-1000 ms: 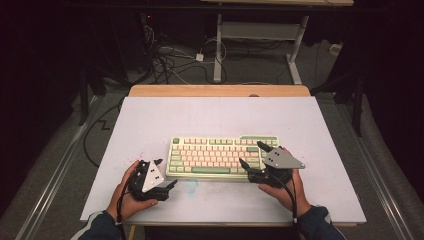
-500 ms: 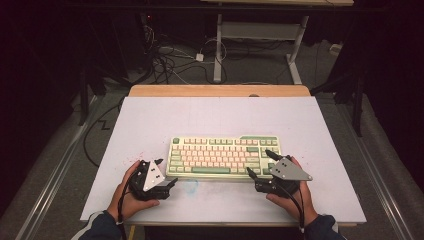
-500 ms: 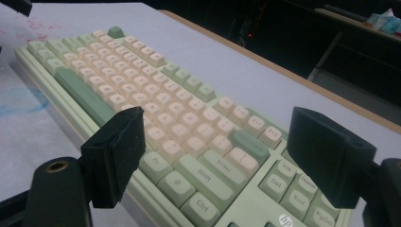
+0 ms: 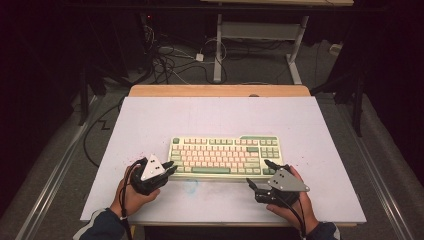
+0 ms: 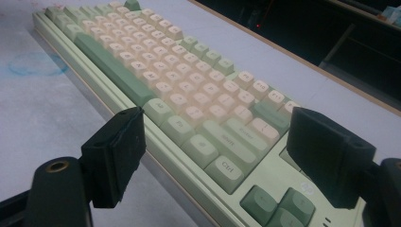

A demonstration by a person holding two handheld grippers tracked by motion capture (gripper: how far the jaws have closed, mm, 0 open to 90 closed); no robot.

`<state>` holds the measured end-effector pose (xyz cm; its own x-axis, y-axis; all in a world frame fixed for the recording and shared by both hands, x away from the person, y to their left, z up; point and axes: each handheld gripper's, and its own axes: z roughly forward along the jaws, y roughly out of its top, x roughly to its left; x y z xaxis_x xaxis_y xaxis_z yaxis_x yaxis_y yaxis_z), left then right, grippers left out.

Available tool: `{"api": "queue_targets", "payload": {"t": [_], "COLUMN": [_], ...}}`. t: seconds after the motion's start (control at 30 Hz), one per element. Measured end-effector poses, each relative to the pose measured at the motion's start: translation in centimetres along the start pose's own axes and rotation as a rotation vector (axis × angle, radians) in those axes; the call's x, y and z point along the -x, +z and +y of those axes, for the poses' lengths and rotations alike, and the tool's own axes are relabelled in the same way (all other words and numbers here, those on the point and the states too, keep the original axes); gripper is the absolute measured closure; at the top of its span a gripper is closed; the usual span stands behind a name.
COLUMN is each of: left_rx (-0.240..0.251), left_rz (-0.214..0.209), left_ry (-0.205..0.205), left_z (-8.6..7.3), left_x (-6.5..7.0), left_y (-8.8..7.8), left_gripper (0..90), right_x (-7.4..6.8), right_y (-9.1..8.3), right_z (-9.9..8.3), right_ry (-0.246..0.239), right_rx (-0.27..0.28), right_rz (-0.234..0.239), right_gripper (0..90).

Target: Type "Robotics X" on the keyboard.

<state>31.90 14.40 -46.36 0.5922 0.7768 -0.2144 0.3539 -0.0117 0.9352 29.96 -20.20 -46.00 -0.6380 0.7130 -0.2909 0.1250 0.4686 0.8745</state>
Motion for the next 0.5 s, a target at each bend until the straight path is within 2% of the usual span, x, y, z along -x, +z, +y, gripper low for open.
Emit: {"api": "queue_targets", "payload": {"t": [0.03,0.1,0.37,0.5], "left_rx": [-0.014,-0.031,-0.026,-0.038], "left_rz": [-0.001,-0.007,-0.033,-0.039], "left_ry": [0.009,0.013,-0.002,0.011], "left_z": [0.1,0.6,2.3,2.7], "left_x": [0.1,0.3,1.3,2.1], "left_y": [0.3,0.8,3.1,4.5], "left_gripper": [87.2,87.4,87.4,87.4], "right_x": [0.0,-0.1,-0.5,-0.5], "right_y": [0.1,0.2,0.8,0.8], "right_z": [0.0,0.0,-0.2,-0.3], "right_ry": [0.003,0.001,-0.015,-0.017], "right_rx": [0.000,-0.011,-0.037,-0.042], "right_rz": [0.004,0.005,0.019,0.023], "right_gripper": [21.2,21.2,21.3,21.3]}}
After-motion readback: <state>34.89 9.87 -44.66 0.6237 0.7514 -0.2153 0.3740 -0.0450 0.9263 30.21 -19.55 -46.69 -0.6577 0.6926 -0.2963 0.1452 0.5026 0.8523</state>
